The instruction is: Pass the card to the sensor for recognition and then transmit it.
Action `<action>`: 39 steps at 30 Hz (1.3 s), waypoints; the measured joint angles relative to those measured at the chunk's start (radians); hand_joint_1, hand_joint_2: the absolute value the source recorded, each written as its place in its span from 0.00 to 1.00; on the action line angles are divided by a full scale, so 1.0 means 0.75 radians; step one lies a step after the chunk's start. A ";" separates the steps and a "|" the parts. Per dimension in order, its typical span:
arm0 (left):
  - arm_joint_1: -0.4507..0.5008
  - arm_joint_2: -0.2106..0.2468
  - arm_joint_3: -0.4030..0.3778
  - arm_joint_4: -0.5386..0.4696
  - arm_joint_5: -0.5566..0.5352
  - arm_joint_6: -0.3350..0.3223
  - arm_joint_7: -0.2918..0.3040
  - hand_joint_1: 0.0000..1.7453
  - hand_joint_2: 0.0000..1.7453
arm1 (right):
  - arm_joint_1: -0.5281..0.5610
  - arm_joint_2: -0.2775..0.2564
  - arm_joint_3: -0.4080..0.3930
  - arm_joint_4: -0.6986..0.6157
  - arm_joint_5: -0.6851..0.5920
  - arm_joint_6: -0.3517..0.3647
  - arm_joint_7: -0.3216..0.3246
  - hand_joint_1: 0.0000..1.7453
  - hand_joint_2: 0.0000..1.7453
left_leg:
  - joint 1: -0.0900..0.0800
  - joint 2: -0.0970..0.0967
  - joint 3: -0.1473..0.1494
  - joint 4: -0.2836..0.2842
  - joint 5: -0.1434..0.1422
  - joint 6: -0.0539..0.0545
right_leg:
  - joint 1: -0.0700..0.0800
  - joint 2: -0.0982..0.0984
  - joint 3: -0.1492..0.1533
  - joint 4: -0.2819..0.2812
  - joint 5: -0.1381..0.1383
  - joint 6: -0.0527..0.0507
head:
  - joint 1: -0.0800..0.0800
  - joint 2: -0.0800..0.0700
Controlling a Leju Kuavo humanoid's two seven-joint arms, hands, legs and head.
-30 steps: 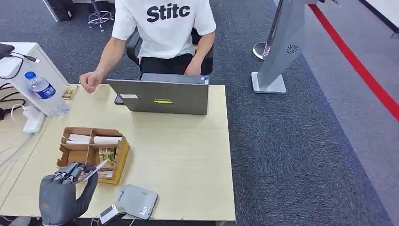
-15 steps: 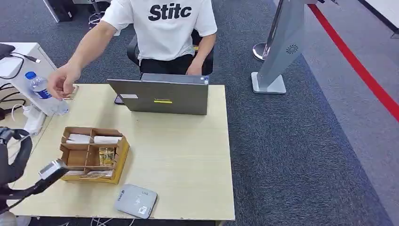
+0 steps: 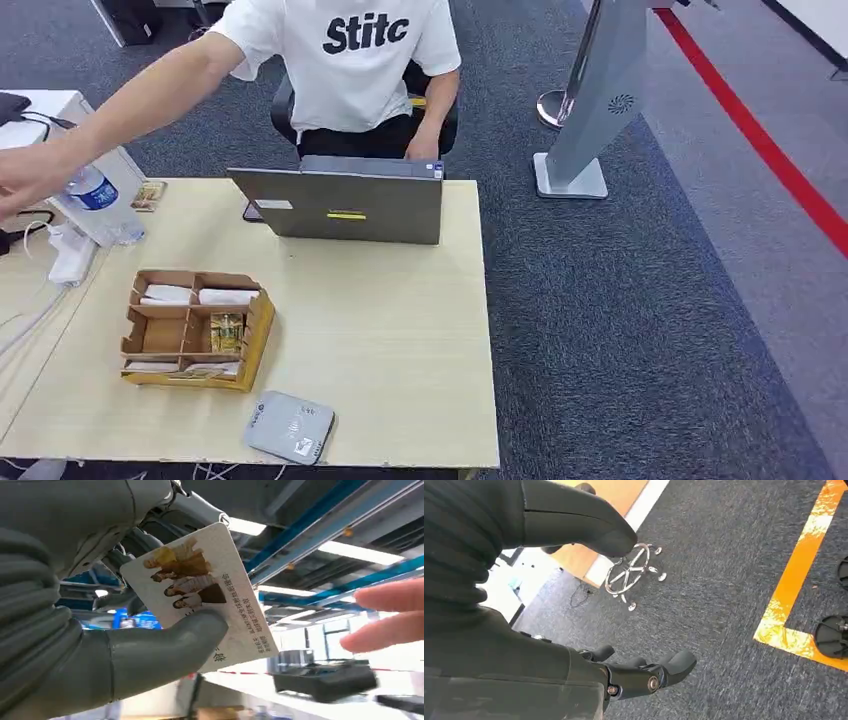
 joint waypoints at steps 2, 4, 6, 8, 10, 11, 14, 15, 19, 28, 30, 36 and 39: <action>-0.021 0.015 0.001 0.041 -0.006 0.000 0.006 1.00 1.00 | -0.004 -0.011 0.005 0.023 0.000 -0.003 0.002 0.00 1.00 | 0.000 0.000 0.000 0.000 0.000 0.000 | 0.000 0.000 0.000 0.000 0.000 0.000 | 0.001 0.000; -0.032 0.023 0.001 0.071 -0.008 0.001 0.006 1.00 1.00 | -0.007 -0.019 0.011 0.042 0.000 -0.005 0.005 0.00 1.00 | 0.000 0.000 0.000 0.000 0.000 0.000 | 0.000 0.000 0.000 0.000 0.000 0.000 | 0.000 0.000; -0.040 0.028 0.001 0.090 -0.010 0.001 0.006 1.00 1.00 | -0.010 -0.026 0.013 0.055 0.000 -0.009 0.005 0.00 1.00 | 0.000 0.000 0.000 0.000 0.000 0.000 | 0.000 0.000 0.000 0.000 0.000 0.000 | 0.000 0.000; -0.048 0.029 0.001 0.107 -0.011 0.001 0.006 1.00 1.00 | -0.010 -0.030 0.014 0.065 0.000 -0.012 0.005 0.00 1.00 | -0.001 0.000 0.000 0.000 0.000 0.000 | 0.000 0.000 0.000 0.000 0.000 0.000 | 0.000 0.000; -0.053 0.029 0.001 0.124 -0.012 0.001 0.006 1.00 1.00 | -0.012 -0.033 0.015 0.075 0.000 -0.014 0.005 0.00 1.00 | -0.001 0.000 0.000 0.000 0.000 0.000 | 0.000 0.000 0.000 0.000 0.000 0.000 | 0.000 0.000; -0.054 0.029 0.001 0.129 -0.012 0.001 0.006 1.00 1.00 | -0.012 -0.036 0.015 0.078 0.000 -0.016 0.005 0.00 1.00 | -0.001 0.000 0.000 0.000 0.000 0.000 | 0.000 0.000 0.000 0.000 0.000 0.000 | 0.000 0.000; -0.060 0.029 0.000 0.144 -0.015 0.001 0.007 1.00 1.00 | -0.012 -0.038 0.017 0.086 0.000 -0.018 0.005 0.00 1.00 | 0.000 0.000 0.000 0.000 0.000 0.000 | 0.000 0.000 0.000 0.000 0.000 0.000 | 0.001 0.000; -0.062 0.029 0.000 0.148 -0.015 0.001 0.007 1.00 1.00 | -0.012 -0.040 0.017 0.088 0.000 -0.018 0.005 0.00 1.00 | 0.000 0.000 0.000 0.000 0.000 0.000 | 0.000 0.000 0.000 0.000 0.000 0.000 | 0.000 0.000; -0.084 0.028 0.000 0.178 -0.017 0.013 0.005 1.00 1.00 | -0.016 -0.050 0.019 0.112 0.000 -0.034 0.006 0.00 1.00 | 0.000 0.000 0.000 0.000 0.000 0.000 | 0.000 0.000 -0.001 0.000 0.000 0.000 | 0.001 0.000; -0.211 -0.040 -0.115 0.216 -0.200 -0.014 0.041 1.00 1.00 | -0.033 -0.078 0.020 0.173 0.000 -0.071 0.019 0.00 1.00 | -0.001 -0.005 0.006 0.002 0.004 0.003 | 0.000 -0.006 -0.005 -0.001 0.002 -0.001 | 0.000 0.000; -0.285 -0.093 -0.183 0.229 -0.280 -0.052 0.060 1.00 1.00 | -0.040 -0.088 0.023 0.196 0.000 -0.091 0.023 0.00 1.00 | -0.002 -0.013 0.004 0.004 0.007 0.004 | 0.000 -0.013 -0.005 -0.001 0.003 0.000 | -0.001 0.000; -0.471 -0.303 -0.440 0.291 -0.379 -0.108 0.163 1.00 1.00 | -0.088 -0.142 0.039 0.325 -0.001 -0.181 0.039 0.00 1.00 | -0.002 -0.031 -0.006 0.004 0.019 0.009 | -0.003 -0.031 -0.004 -0.003 0.012 0.008 | 0.004 0.000; -0.510 -0.349 -0.505 0.309 -0.377 -0.110 0.163 0.00 1.00 | -0.091 -0.159 0.046 0.372 0.000 -0.194 0.042 0.00 1.00 | -0.002 -0.010 -0.009 0.004 0.020 0.008 | -0.003 -0.008 -0.010 -0.002 0.021 0.006 | 0.006 0.000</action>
